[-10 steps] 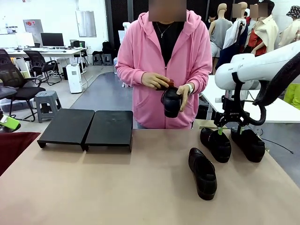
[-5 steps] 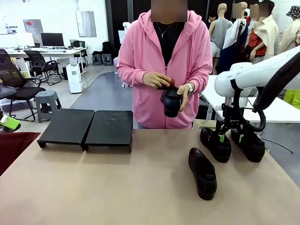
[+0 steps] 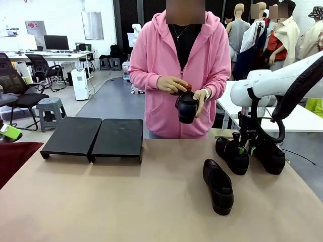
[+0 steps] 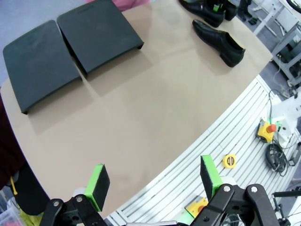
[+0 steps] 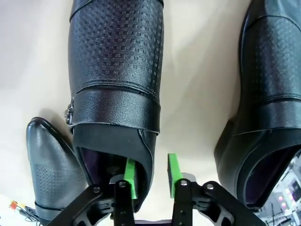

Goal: Organize the shoes by placing them on the stand.
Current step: Pick up one Shoe and place it in the middle of the table.

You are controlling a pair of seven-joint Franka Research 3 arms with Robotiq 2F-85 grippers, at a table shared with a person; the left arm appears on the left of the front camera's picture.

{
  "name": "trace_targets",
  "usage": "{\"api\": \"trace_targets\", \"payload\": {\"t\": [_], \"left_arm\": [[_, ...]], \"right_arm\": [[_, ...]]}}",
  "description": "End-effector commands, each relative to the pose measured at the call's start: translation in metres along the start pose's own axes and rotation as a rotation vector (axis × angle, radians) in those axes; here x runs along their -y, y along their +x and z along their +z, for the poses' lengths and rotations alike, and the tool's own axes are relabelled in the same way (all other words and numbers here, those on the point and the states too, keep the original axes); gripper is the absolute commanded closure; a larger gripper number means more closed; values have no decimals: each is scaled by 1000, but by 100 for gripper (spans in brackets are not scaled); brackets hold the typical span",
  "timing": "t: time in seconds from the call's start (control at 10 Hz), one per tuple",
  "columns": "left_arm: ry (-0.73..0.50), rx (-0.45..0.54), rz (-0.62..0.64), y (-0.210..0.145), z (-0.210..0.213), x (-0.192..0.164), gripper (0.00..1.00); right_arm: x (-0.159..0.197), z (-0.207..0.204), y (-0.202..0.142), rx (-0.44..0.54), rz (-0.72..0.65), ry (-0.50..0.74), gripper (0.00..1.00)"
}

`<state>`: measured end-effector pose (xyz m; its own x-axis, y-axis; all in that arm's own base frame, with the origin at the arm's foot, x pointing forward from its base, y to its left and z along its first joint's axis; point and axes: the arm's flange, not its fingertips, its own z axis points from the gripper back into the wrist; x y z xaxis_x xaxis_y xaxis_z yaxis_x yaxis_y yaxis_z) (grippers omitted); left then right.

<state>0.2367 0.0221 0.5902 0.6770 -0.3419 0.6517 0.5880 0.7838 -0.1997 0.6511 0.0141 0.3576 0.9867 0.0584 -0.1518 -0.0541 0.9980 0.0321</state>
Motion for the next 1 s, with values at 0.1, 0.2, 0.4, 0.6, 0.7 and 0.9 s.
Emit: {"api": "trace_targets", "payload": {"t": [0.1,0.2,0.4,0.6,0.7,0.9], "left_arm": [[-13,2,-13,-1,1,-1,0],[-13,2,-13,-1,1,-1,0],[-13,2,-13,-1,1,-1,0],[-13,2,-13,-1,1,-1,0],[-13,2,-13,-1,1,-1,0],[-13,2,-13,-1,1,-1,0]], "right_arm": [[-2,0,-8,20,23,19,100],[0,2,-10,27,21,20,100],[13,25,-30,12,13,58,100],[37,85,-103,-9,97,200,100],[48,110,-149,42,123,185,100],[65,130,-232,131,167,215,100]]}}
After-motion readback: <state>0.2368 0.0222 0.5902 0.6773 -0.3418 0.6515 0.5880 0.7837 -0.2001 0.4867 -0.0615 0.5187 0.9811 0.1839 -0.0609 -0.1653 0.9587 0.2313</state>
